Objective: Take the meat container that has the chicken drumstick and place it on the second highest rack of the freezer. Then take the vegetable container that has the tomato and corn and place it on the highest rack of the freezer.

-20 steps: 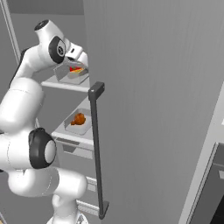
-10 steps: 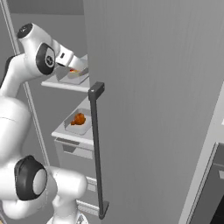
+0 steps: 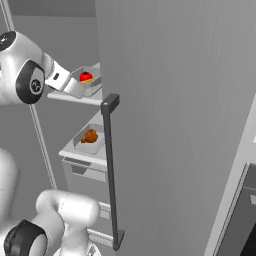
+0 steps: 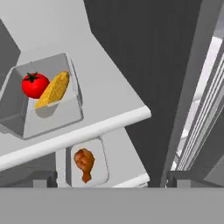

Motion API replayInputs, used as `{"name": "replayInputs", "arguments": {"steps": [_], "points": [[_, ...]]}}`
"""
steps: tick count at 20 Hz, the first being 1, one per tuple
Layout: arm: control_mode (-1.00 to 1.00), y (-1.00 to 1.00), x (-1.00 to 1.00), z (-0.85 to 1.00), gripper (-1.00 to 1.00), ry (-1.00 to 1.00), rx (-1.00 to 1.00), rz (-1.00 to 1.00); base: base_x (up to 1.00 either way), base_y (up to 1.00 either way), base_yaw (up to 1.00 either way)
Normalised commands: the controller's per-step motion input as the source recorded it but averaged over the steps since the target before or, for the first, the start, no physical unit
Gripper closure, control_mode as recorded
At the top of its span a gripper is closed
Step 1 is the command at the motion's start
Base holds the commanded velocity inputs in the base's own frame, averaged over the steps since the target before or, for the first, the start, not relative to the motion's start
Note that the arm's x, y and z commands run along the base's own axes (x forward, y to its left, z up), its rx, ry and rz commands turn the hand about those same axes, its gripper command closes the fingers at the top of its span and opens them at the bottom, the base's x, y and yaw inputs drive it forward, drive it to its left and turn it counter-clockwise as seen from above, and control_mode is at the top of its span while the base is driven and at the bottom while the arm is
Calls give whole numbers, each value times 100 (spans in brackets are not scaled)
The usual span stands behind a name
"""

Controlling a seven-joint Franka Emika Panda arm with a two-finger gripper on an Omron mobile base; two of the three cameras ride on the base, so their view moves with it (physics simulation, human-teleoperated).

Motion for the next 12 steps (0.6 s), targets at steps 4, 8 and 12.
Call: {"name": "replayInputs", "arguments": {"steps": [4, 8, 12], "points": [[-100, 0, -100, -34, -100, 0, 0, -4, 0, 0, 0], [-100, 0, -100, -45, -100, 1, 0, -8, 0, 0, 0], [-100, -1, -100, -75, -100, 16, 4, -9, 0, 0, 0]]}}
